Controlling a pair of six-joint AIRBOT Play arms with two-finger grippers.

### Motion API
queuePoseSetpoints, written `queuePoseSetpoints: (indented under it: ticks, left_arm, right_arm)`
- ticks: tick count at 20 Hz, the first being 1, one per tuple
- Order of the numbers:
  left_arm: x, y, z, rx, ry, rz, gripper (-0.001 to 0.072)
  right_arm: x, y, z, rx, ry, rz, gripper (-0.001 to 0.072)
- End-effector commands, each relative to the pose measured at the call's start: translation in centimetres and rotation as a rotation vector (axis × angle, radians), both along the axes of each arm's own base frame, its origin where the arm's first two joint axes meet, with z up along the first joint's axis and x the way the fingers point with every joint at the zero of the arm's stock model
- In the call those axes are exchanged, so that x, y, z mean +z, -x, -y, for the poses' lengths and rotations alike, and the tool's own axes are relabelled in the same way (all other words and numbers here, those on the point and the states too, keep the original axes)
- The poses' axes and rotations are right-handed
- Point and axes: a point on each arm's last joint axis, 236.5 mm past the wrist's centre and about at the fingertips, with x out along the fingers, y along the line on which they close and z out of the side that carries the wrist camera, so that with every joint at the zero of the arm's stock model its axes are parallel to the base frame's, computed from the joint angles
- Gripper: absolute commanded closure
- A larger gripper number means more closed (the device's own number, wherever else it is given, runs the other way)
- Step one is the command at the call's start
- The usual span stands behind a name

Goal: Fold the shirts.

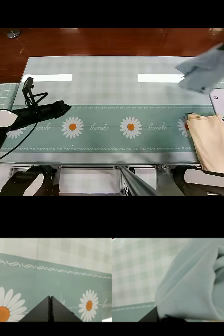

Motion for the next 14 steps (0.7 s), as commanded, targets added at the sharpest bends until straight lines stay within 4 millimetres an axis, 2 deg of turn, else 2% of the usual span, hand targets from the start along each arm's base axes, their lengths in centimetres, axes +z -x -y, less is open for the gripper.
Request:
queuePoseSetpoints:
  ticks: [1, 5, 7, 9, 10, 12, 14]
  left_arm:
    - [0.0, 0.0, 0.0, 0.0, 0.0, -0.001, 0.0685]
    - [0.1, -0.3, -0.2, 0.01, -0.003, 0.011, 0.0685]
    - [0.3, -0.8, -0.4, 0.025, -0.005, 0.028, 0.0685]
    - [0.4, -1.0, -0.6, 0.035, -0.007, 0.039, 0.0685]
    - [0.4, -1.0, -0.6, 0.035, -0.007, 0.039, 0.0685]
    - [0.4, -1.0, -0.5, 0.034, -0.006, 0.038, 0.0685]
    - [0.4, -1.0, -0.6, 0.021, -0.019, 0.049, 0.0685]
  right_arm:
    - [-1.6, 8.2, 6.9, -0.226, 0.112, -0.175, 0.068]
    - [-5.2, 19.0, 11.2, -0.515, 0.17, -0.363, 0.068]
    - [-6.5, 25.3, 12.4, -0.673, 0.227, -0.459, 0.068]
    - [-8.0, 32.5, 12.5, -0.858, 0.286, -0.581, 0.0679]
    - [-9.1, 34.4, 11.9, -0.936, 0.272, -0.602, 0.068]
    - [-11.9, 36.0, 10.4, -0.983, 0.226, -0.617, 0.0658]
    - [-14.1, 36.1, 9.4, -0.957, 0.175, -0.659, 0.0083]
